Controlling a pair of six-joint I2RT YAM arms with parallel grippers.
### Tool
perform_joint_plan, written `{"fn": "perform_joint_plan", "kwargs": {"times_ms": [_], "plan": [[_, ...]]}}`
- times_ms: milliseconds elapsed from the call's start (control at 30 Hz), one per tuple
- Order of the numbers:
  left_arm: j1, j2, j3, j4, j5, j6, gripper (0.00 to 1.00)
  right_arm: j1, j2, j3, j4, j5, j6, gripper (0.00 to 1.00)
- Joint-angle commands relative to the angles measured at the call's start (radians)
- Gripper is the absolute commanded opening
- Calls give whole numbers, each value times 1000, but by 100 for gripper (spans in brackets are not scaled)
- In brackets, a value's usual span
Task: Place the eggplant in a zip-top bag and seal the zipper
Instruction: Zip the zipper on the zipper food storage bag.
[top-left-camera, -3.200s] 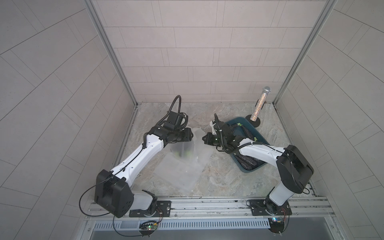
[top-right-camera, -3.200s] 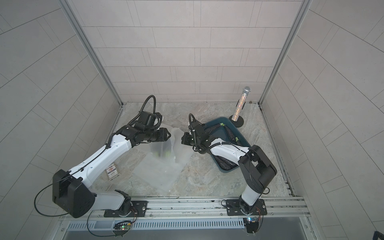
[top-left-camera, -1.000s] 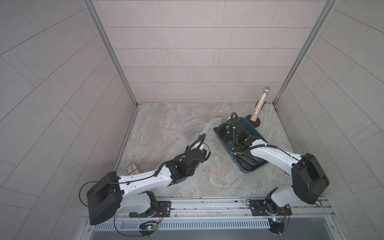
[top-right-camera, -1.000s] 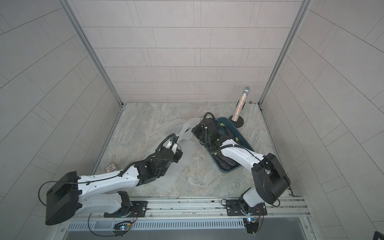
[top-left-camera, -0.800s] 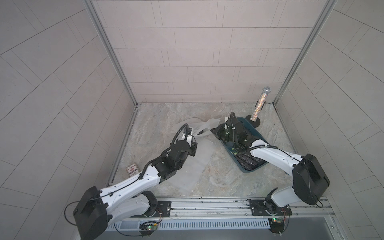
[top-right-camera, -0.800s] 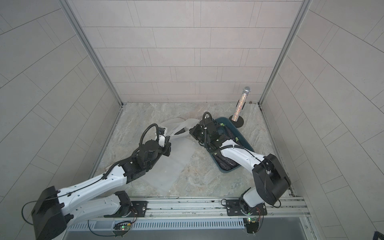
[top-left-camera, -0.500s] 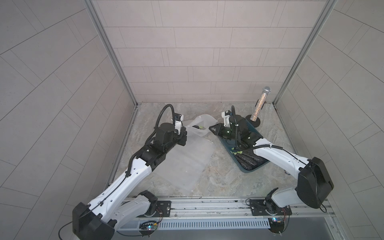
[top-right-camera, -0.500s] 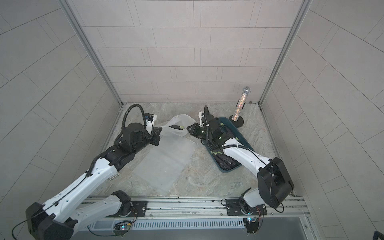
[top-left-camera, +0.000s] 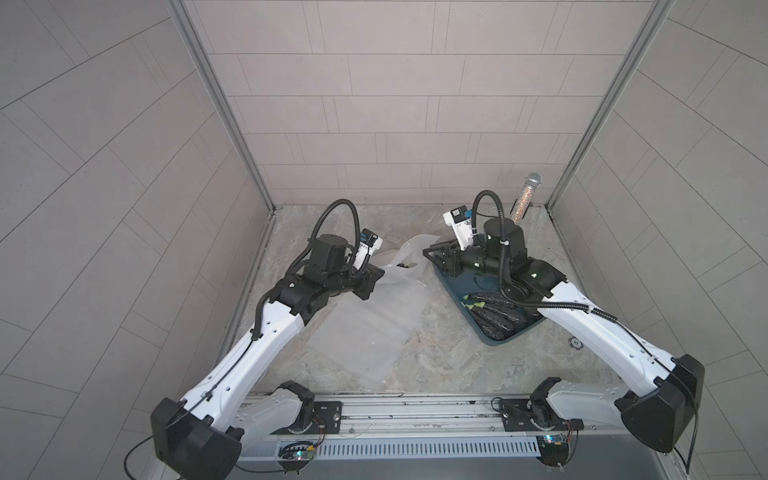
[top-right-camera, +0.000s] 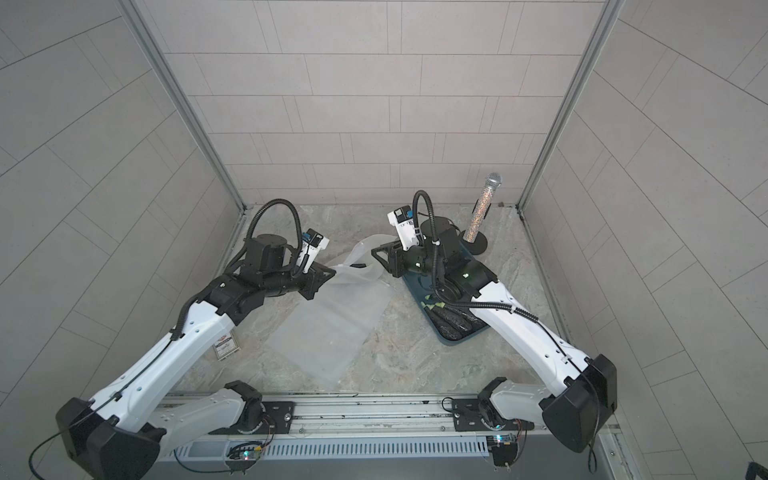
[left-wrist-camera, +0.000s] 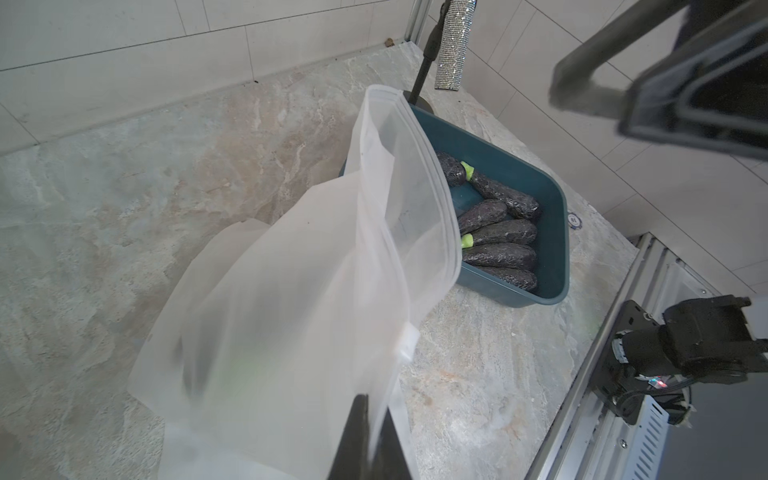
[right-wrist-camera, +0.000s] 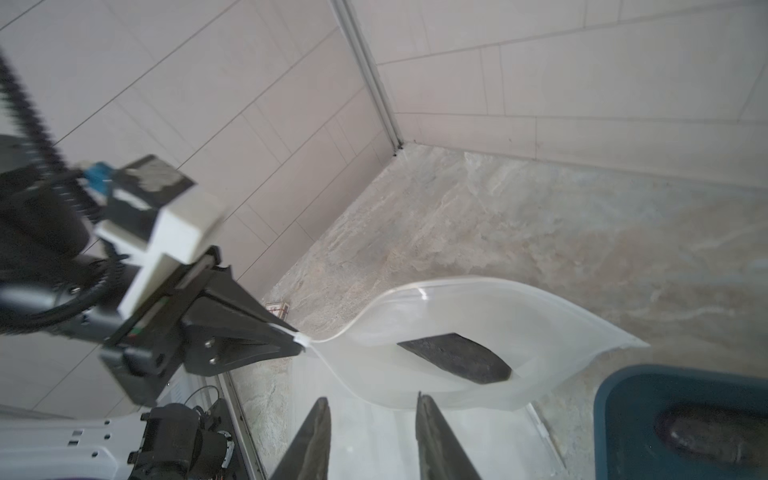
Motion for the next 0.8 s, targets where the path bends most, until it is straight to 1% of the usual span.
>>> {"fn": "perform_joint_plan", "kwargs": {"times_ms": [0, 133, 233, 333, 533, 767], "plan": [[11, 18, 56, -51, 107, 71, 0, 61, -7, 12, -12, -38, -278, 37], [11, 41, 75, -78, 143, 92, 0, 117, 40, 39, -7, -84, -436, 38], [10, 39, 78, -98, 158, 115, 0, 128, 86, 71, -43, -125, -541, 38], [9, 31, 77, -114, 163, 136, 0, 129, 108, 74, -36, -130, -607, 38], [9, 25, 75, -111, 165, 144, 0, 129, 163, 109, -61, -179, -704, 38], [9, 3, 74, -114, 162, 149, 0, 132, 225, 151, -86, -198, -754, 37]]}}
